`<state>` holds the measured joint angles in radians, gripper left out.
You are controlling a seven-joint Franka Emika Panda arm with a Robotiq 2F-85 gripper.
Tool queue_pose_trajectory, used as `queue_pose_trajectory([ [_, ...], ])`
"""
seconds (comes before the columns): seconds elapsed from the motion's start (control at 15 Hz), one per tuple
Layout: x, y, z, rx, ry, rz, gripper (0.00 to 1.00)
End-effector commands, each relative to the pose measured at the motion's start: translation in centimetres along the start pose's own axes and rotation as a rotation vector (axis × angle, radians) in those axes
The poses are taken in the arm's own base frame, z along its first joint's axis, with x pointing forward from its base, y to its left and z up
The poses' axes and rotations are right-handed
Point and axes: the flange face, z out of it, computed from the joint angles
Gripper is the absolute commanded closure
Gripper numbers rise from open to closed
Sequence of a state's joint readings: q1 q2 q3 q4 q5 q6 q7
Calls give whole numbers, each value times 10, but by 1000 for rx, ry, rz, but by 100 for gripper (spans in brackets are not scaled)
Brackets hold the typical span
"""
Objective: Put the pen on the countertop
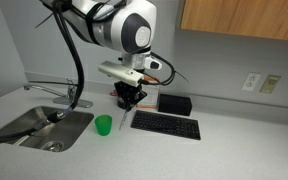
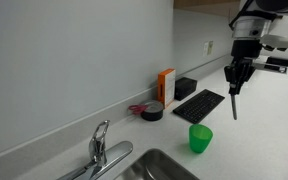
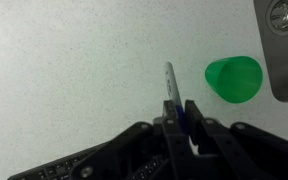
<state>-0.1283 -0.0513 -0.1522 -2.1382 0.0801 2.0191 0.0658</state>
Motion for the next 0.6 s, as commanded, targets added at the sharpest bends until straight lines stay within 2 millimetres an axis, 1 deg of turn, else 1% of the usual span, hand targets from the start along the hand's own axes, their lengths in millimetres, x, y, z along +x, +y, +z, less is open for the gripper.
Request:
queue_pose_trajectory([
  [0.0, 0, -1, 0, -1, -2, -2, 85],
  [0.07, 0, -2, 0, -1, -2, -4, 85],
  [0.13, 0, -3, 0, -1, -2, -6, 96],
  [0.2, 6, -8, 6, -22, -12, 6, 96],
  [0.27, 14, -10, 17, -48, -36, 20, 96],
  [0.53, 45, -12, 55, -55, -102, 84, 96],
])
